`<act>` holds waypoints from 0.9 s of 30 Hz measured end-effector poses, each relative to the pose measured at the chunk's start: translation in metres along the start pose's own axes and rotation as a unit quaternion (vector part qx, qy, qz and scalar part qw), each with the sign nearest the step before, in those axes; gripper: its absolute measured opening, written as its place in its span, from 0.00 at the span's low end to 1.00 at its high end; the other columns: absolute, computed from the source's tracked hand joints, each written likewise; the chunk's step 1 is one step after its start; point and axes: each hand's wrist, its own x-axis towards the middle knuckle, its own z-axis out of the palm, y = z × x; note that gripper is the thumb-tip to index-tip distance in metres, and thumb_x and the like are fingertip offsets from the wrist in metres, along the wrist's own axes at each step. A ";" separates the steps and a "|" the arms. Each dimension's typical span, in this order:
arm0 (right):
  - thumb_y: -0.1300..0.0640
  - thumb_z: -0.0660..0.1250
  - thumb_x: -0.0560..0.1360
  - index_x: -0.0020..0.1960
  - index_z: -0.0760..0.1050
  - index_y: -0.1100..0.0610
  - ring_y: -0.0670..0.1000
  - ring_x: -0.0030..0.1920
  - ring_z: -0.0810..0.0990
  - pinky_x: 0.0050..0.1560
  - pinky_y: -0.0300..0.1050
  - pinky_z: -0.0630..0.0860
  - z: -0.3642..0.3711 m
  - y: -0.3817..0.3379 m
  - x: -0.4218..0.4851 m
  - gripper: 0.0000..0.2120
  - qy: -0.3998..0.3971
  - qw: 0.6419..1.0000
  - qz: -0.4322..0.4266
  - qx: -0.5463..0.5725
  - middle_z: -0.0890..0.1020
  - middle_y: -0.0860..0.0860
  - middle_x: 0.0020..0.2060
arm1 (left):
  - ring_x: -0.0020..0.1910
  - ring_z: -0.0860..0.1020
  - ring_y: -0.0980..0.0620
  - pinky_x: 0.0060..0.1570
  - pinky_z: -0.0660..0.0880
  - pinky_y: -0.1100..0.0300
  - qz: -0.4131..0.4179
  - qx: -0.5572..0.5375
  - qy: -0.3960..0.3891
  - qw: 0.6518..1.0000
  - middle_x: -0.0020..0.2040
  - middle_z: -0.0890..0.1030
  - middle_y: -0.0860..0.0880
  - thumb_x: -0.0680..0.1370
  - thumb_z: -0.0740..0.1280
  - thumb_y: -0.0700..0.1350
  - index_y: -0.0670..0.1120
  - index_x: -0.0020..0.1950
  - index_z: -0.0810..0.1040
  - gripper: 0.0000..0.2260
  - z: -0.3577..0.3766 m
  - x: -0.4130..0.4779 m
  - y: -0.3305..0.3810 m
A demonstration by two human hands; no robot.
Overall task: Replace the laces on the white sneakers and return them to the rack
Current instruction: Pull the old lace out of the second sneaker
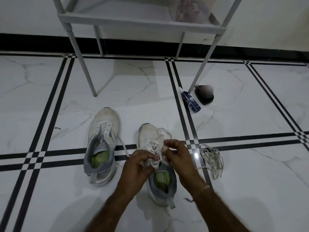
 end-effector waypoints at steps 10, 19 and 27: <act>0.62 0.77 0.73 0.49 0.82 0.58 0.47 0.51 0.83 0.55 0.42 0.82 -0.013 0.009 -0.019 0.06 -0.085 0.986 -0.079 -0.122 0.84 0.51 0.48 | 0.51 0.85 0.50 0.47 0.82 0.60 -0.236 -0.333 0.118 0.905 0.55 0.85 0.43 0.79 0.71 0.43 0.42 0.63 0.77 0.13 -0.003 0.029 0.021; 0.51 0.77 0.73 0.37 0.79 0.62 0.55 0.38 0.81 0.45 0.54 0.79 0.000 0.005 -0.006 0.16 -0.082 0.971 -0.080 -0.209 0.81 0.59 0.35 | 0.49 0.79 0.58 0.46 0.77 0.62 -0.054 -0.002 0.058 0.997 0.49 0.80 0.55 0.69 0.81 0.45 0.54 0.47 0.80 0.13 0.004 -0.024 -0.007; 0.60 0.72 0.78 0.54 0.80 0.61 0.46 0.45 0.85 0.47 0.39 0.81 0.009 -0.013 0.003 0.07 -0.070 0.993 -0.038 -0.089 0.86 0.54 0.47 | 0.47 0.81 0.56 0.52 0.79 0.55 -0.104 -0.047 0.059 0.992 0.44 0.84 0.54 0.69 0.81 0.43 0.52 0.42 0.83 0.08 0.009 -0.015 0.002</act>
